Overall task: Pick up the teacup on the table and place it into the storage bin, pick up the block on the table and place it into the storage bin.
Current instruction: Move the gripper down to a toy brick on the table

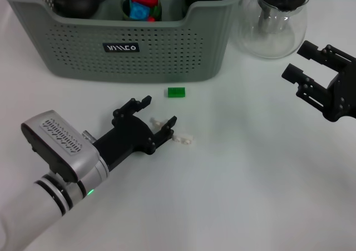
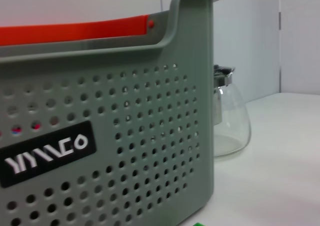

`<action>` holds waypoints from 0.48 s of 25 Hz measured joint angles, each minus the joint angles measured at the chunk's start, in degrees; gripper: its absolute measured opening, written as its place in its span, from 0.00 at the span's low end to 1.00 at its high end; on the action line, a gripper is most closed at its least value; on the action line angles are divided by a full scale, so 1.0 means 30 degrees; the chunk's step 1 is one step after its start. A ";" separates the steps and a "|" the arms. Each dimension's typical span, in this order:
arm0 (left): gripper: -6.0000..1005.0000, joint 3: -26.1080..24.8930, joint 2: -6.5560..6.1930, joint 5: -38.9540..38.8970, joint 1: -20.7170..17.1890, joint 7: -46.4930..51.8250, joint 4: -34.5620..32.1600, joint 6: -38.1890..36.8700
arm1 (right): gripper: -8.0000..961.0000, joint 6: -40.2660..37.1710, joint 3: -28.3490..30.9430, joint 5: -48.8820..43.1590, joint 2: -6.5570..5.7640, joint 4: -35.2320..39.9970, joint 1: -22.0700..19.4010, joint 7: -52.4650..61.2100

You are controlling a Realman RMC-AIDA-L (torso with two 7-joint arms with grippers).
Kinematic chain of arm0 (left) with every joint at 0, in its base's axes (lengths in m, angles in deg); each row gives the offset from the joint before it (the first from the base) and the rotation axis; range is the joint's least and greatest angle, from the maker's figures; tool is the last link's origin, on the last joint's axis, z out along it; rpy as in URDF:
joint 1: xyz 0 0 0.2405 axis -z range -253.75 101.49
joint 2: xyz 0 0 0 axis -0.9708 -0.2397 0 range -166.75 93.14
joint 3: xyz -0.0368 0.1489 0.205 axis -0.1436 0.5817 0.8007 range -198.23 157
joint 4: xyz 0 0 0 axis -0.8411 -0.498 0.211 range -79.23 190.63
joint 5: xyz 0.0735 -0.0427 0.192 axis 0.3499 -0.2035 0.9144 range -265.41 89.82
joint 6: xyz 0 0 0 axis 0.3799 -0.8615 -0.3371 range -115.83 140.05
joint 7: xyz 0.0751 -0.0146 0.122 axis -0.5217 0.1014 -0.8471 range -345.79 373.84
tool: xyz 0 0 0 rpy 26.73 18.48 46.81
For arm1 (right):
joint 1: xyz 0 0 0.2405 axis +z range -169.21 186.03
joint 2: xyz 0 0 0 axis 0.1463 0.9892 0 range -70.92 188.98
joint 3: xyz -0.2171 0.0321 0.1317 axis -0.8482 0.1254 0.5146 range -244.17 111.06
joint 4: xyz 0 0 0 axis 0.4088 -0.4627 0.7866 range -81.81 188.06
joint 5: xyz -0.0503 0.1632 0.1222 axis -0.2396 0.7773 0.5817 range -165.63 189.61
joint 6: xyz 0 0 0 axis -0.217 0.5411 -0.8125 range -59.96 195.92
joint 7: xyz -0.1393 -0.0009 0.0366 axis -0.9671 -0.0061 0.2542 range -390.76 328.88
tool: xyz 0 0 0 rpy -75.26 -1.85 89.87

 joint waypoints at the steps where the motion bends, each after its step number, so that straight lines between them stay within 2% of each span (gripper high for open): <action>1: 0.72 -0.0058 -0.0004 0.0000 -0.0026 -0.0017 -0.0017 0.0011 | 0.59 -0.0007 0.0001 0.0001 0.0001 0.0000 -0.0007 0.0014; 12: 0.72 -0.0409 -0.0028 0.0154 -0.0340 -0.0080 -0.0133 -0.0490 | 0.59 -0.0111 0.0001 0.0001 -0.0019 0.0000 -0.0085 0.0023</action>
